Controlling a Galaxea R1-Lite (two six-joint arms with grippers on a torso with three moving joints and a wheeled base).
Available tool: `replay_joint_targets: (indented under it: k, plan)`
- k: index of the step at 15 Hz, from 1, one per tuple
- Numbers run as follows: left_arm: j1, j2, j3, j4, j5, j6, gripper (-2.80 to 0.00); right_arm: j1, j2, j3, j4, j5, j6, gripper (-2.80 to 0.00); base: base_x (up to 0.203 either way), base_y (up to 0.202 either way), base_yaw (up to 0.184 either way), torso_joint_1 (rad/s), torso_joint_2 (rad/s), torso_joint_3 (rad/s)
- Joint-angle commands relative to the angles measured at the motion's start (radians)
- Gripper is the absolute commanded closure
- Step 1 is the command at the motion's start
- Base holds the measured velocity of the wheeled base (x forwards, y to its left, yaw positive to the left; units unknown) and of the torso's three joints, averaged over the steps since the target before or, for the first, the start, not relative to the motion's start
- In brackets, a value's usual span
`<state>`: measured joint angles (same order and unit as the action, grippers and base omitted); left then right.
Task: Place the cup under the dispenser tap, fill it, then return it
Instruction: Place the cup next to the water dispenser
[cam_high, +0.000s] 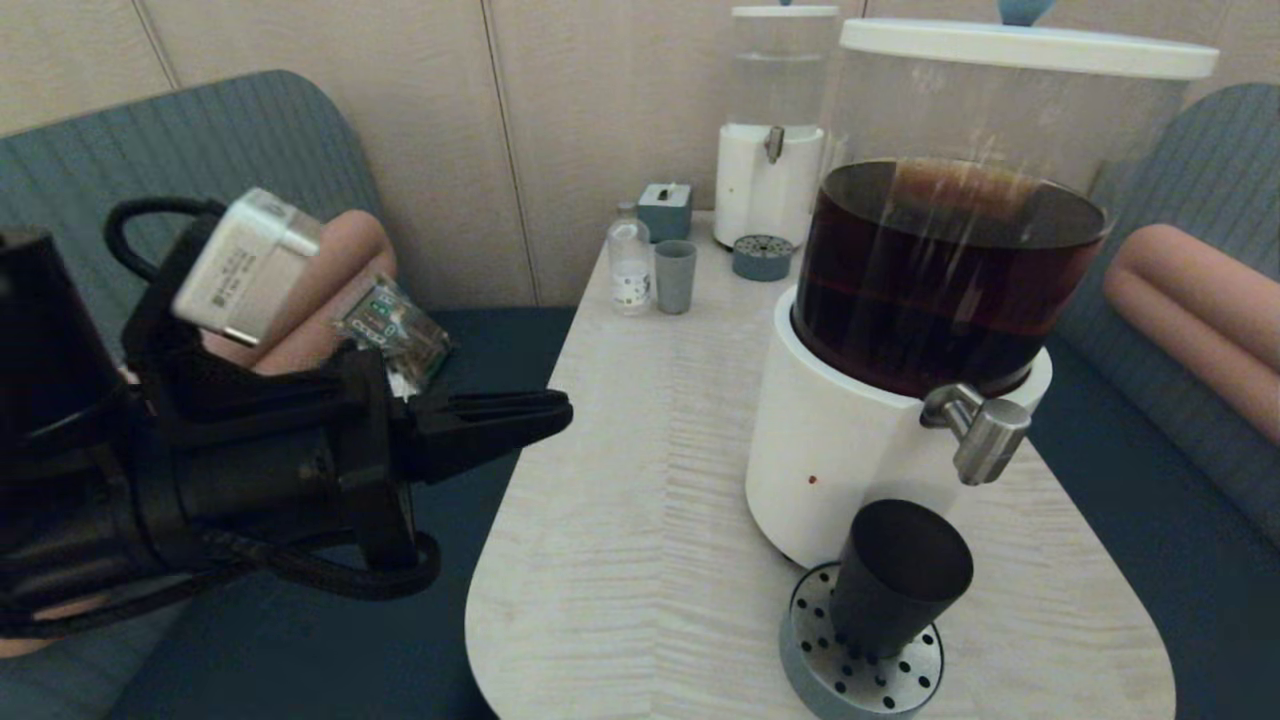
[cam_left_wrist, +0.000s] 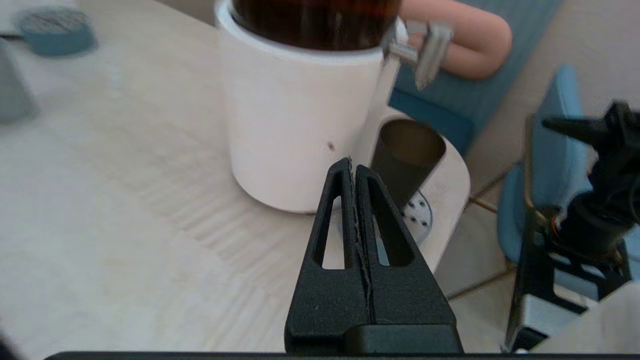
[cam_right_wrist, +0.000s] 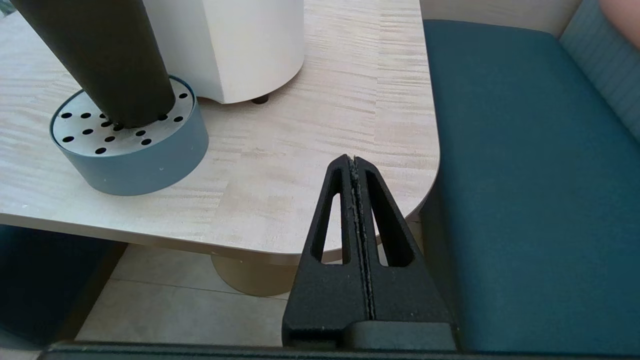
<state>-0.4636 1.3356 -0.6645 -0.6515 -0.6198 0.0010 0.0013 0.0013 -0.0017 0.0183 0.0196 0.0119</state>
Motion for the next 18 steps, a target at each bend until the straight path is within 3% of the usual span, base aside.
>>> replay_joint_targets:
  k: [1, 2, 7, 15, 18]
  plan:
    - [0.0, 0.079, 0.057, -0.067, -0.017, -0.002, 0.0, 0.0, 0.0, 0.0, 0.0, 0.0, 0.0, 0.0, 0.0, 0.0, 0.0, 0.0, 0.0, 0.0]
    - [-0.001, 0.093, 0.065, -0.079, -0.019, -0.003, -2.8, 0.0, 0.0, 0.0, 0.0, 0.0, 0.0, 0.0, 0.0, 0.0, 0.0, 0.0, 0.0, 0.0]
    - [-0.015, 0.192, 0.077, -0.199, -0.025, -0.019, -2.8, 0.0, 0.0, 0.0, 0.0, 0.0, 0.0, 0.0, 0.0, 0.0, 0.0, 0.0, 0.0, 0.0]
    - [-0.157, 0.452, 0.091, -0.472, -0.017, -0.016, -2.8, 0.0, 0.0, 0.0, 0.0, 0.0, 0.0, 0.0, 0.0, 0.0, 0.0, 0.0, 0.0, 0.0]
    - [-0.198, 0.538, 0.082, -0.503, -0.015, 0.034, -2.8, 0.0, 0.0, 0.0, 0.0, 0.0, 0.0, 0.0, 0.0, 0.0, 0.0, 0.0, 0.0, 0.0]
